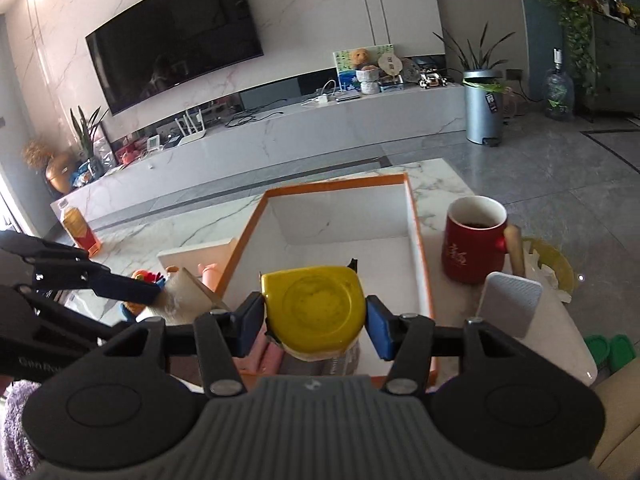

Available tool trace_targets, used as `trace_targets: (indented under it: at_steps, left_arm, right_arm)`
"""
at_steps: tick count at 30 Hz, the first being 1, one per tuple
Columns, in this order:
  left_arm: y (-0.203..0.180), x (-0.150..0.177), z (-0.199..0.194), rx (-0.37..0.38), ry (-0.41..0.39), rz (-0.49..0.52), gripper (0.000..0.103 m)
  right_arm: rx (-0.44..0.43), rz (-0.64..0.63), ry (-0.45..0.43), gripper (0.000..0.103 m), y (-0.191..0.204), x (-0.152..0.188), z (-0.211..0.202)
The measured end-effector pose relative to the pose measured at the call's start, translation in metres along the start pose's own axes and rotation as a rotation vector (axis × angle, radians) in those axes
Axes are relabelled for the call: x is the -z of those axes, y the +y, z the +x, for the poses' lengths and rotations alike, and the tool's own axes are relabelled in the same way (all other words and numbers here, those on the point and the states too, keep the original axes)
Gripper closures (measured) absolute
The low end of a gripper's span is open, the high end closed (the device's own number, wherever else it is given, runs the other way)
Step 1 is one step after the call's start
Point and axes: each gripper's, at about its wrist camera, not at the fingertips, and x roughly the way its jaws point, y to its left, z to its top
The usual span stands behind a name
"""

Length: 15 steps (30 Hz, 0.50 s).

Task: Organize objects
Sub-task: 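Carry the brown box and yellow tape measure over the shoebox with both tools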

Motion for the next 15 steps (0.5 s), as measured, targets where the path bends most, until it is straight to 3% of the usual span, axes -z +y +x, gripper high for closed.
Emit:
trace_targets:
  at_steps: [6,15]
  left_arm:
    - [-0.027,-0.023,0.044,0.048,0.027,0.186,0.035]
    - [-0.032,-0.049,0.091,0.134,0.113,0.315,0.036]
  right_arm:
    - [-0.022,0.035,0.048,0.046,-0.04,-0.021,0.013]
    - [-0.076,-0.003,0.133,0.046,-0.061,-0.039,0.037]
